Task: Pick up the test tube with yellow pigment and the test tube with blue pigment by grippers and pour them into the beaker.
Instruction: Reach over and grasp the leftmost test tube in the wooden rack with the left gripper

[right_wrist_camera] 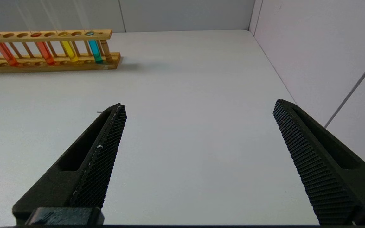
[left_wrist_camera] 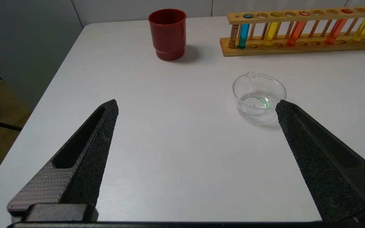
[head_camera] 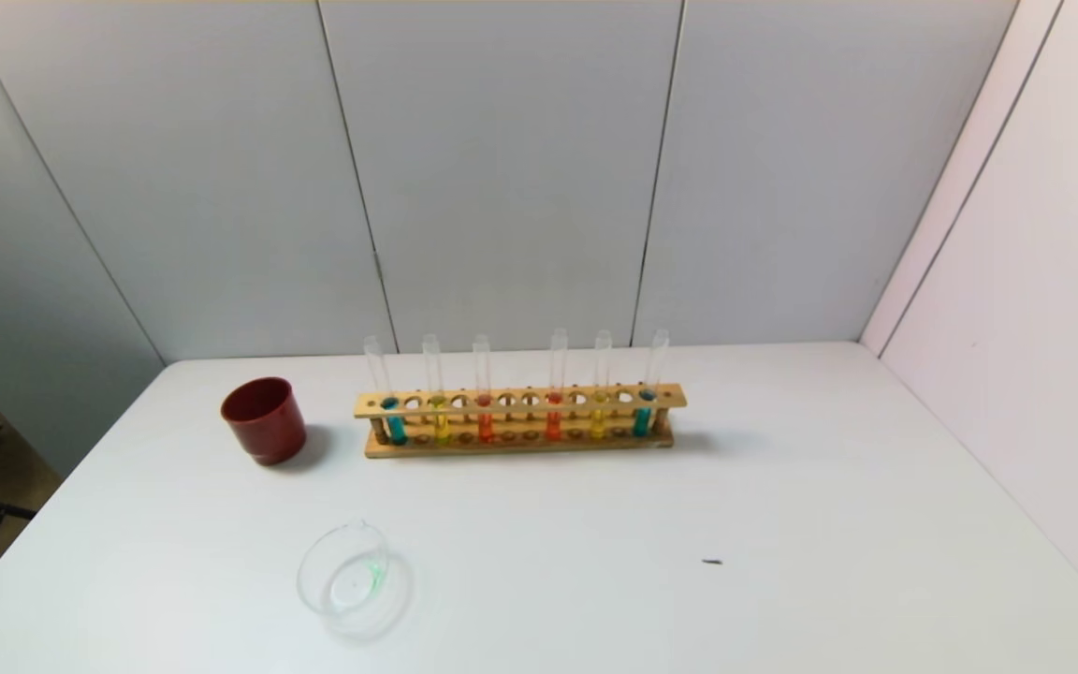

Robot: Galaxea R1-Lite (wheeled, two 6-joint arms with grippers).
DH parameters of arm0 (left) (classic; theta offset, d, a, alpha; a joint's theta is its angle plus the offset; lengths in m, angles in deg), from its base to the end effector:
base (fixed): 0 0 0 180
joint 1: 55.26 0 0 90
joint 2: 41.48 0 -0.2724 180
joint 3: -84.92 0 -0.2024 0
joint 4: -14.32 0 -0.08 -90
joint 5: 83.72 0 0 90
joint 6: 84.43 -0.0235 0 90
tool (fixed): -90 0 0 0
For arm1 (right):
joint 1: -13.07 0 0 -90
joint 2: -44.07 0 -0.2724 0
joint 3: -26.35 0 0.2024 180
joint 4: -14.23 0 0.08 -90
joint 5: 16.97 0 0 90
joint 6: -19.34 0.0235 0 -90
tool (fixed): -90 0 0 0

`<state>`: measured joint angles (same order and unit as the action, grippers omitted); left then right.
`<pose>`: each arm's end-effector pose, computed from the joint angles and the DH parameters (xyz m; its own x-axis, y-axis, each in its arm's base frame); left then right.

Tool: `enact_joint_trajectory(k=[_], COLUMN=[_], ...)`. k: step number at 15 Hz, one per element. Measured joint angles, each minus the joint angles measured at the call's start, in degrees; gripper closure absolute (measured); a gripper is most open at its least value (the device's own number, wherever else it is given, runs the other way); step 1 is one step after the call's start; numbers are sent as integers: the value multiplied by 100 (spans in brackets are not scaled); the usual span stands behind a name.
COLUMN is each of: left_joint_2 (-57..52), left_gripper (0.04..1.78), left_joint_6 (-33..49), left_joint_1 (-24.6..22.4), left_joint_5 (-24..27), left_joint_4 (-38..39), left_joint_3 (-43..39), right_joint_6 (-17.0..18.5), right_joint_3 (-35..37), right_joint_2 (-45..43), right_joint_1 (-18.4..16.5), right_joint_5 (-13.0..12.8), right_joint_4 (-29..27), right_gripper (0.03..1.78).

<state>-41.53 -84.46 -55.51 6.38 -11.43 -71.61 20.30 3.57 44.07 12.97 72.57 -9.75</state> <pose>0.0166 0.0000 0.0765 0.9992 0.0026 -0.0389 -0.0026 1.0000 0.0005 0.0177 -0.0002 0.0762 0.9997 -0.0098 -0.0209 0.0101 0.9998 0.0166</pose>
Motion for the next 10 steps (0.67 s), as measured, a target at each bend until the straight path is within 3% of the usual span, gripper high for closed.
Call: enact_joint_trajectory(k=[10], left_joint_2=[0], left_gripper=[7], left_joint_6=[-124], left_joint_1=[0], left_joint_5=[-2], left_joint_4=[6], left_joint_3=[-9], right_joint_6=[0], right_joint_3=[0], right_joint_2=[0], right_joint_1=[2], right_joint_5=[-2], right_joint_4=[-2], right_gripper=[11])
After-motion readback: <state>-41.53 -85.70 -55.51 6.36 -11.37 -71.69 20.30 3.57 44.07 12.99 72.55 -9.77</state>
